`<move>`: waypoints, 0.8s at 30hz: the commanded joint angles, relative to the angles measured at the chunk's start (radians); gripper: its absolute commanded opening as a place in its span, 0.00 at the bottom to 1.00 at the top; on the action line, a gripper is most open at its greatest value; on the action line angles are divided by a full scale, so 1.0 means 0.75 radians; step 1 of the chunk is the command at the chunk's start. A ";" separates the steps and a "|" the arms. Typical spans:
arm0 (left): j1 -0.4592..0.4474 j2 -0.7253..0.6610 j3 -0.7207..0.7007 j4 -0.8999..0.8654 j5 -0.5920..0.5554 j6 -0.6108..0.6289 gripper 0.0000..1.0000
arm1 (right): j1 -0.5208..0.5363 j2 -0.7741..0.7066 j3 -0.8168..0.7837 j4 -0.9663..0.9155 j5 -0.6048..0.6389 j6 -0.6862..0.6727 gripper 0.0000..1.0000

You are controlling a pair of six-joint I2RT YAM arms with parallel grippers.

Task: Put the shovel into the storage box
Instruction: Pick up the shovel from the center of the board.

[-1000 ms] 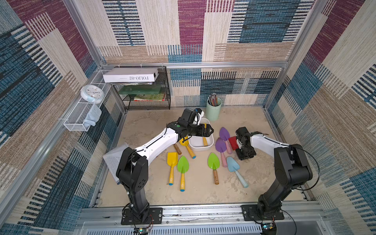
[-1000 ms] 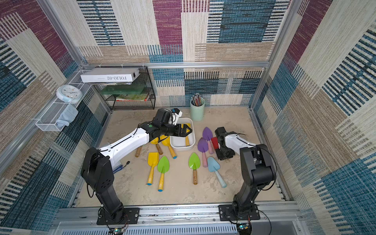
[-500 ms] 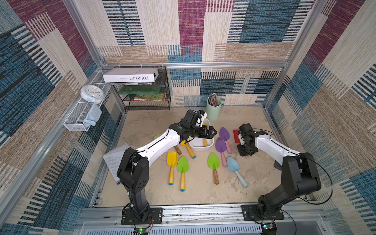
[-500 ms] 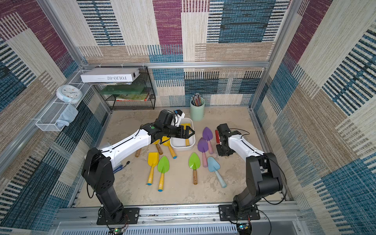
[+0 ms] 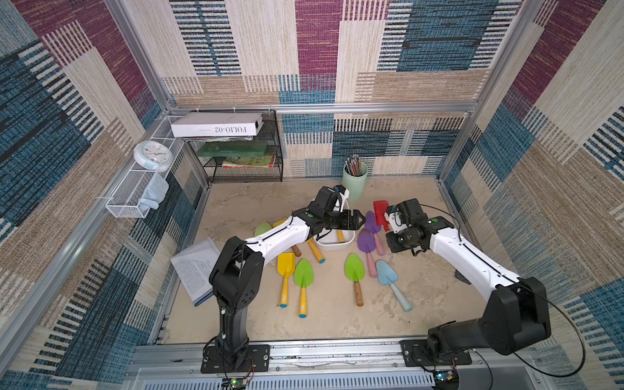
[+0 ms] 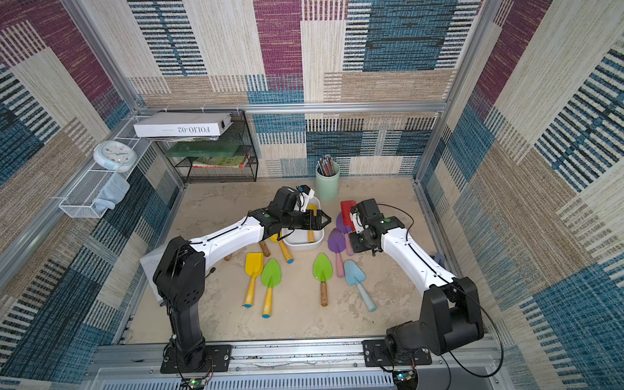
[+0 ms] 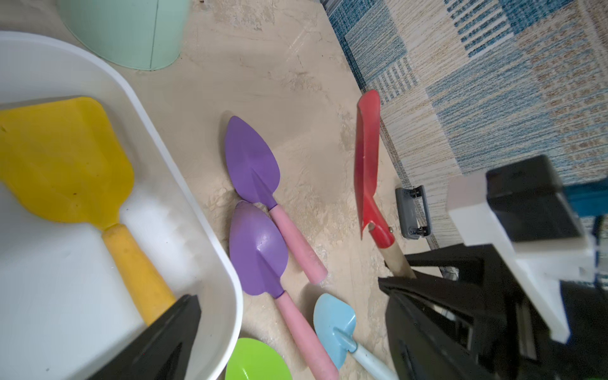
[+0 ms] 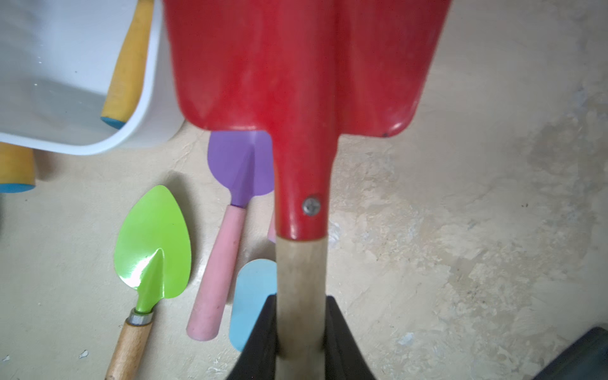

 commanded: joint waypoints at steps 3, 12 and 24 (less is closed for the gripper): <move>-0.018 0.031 0.031 0.123 -0.001 -0.041 0.91 | 0.057 0.029 0.039 0.031 -0.040 0.019 0.00; -0.026 0.056 0.060 0.111 -0.026 -0.040 0.80 | 0.112 0.054 0.078 0.040 -0.054 0.039 0.00; -0.031 0.088 0.057 0.162 -0.066 -0.080 0.48 | 0.164 0.044 0.101 0.040 -0.079 0.062 0.00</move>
